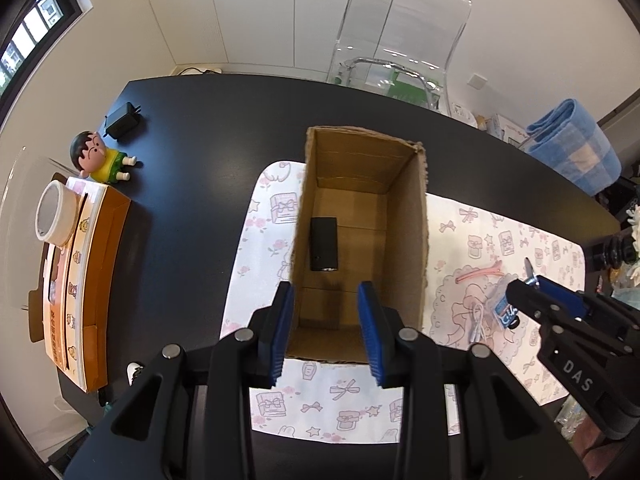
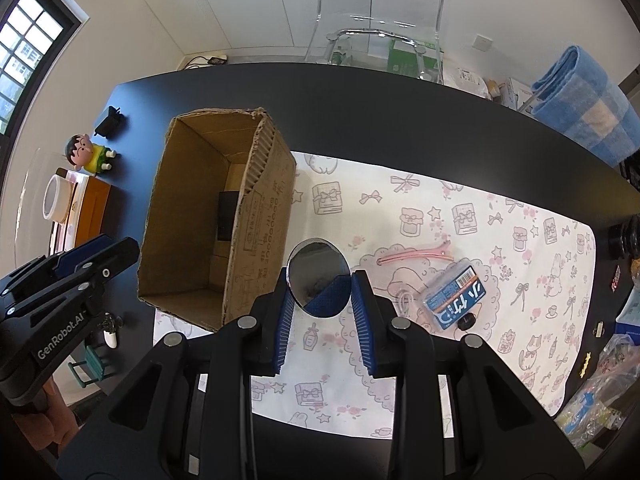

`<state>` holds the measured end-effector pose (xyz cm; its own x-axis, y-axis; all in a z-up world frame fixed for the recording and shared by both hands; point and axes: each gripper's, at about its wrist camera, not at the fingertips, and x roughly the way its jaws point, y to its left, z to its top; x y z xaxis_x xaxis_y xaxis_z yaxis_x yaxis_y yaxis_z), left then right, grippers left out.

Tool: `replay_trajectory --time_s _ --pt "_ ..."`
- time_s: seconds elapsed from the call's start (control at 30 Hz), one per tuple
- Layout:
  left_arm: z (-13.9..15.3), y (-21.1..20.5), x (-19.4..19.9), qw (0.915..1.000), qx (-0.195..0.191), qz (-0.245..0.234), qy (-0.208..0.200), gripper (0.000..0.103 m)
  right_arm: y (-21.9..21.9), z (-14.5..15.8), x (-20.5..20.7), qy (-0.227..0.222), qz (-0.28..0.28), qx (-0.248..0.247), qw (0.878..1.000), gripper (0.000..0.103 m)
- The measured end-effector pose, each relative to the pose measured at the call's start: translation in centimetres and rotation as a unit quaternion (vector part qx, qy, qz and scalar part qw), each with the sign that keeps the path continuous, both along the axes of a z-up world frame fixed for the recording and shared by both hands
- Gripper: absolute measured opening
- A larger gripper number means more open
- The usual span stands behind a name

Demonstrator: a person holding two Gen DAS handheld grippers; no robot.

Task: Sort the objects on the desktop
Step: 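Carry the black round item into the cardboard box and open the right tool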

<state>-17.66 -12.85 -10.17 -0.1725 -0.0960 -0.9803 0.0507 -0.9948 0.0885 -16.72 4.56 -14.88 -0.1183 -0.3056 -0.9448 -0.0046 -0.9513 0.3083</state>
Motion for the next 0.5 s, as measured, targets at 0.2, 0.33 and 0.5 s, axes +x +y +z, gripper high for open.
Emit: replay_trajectory --time_s 0.2,0.33,0.5 --pt "0.8 -2.5 0.4 0.9997 -0.004 0.021 0.008 0.033 -2.5 0.4 -1.1 0.004 0.017 -0.004 1.0 0.029" --pt "1.3 -4.5 0.6 0.9991 -0.005 0.04 0.011 0.033 -4.4 0.6 -1.9 0.007 0.031 -0.006 0.999 0.029" --pt "1.6 -7.0 1.3 0.9979 -0.01 0.064 0.011 0.033 -6.9 0.9 -2.7 0.009 0.053 -0.008 0.999 0.029"
